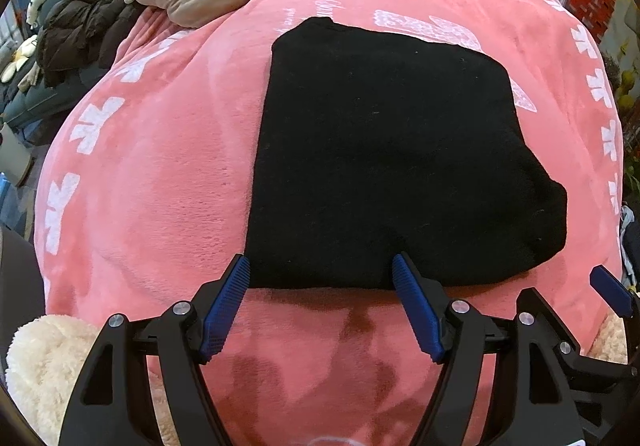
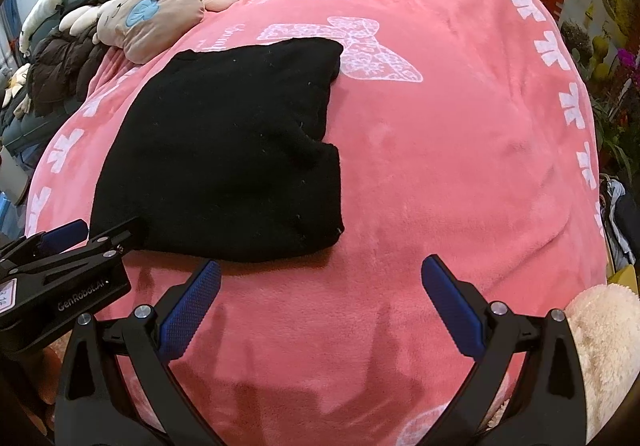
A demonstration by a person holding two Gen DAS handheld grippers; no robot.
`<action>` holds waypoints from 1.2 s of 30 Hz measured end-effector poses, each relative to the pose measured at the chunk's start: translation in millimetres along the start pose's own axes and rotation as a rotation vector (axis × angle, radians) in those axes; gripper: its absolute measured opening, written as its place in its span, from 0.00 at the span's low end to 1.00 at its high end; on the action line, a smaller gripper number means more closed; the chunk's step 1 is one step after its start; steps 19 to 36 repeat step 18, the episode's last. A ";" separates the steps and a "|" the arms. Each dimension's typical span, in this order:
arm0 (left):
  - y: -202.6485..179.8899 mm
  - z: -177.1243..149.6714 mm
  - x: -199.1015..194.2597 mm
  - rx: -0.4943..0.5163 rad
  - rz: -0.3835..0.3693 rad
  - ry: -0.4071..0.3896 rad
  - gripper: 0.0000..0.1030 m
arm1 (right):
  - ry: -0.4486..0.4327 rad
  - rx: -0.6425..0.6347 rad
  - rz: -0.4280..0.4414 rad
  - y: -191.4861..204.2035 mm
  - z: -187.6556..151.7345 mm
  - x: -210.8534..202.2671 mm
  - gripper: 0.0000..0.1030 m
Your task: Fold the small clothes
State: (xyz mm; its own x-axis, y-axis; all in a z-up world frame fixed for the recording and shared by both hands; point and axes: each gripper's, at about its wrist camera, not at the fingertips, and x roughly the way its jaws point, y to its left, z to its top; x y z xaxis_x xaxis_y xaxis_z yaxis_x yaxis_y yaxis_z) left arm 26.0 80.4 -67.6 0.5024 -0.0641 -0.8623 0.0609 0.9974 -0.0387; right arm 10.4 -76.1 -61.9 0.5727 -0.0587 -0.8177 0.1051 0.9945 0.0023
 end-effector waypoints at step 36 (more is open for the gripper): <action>0.3 -1.2 0.3 0.012 0.019 -0.001 0.63 | 0.001 0.004 0.001 2.0 -0.9 1.0 0.95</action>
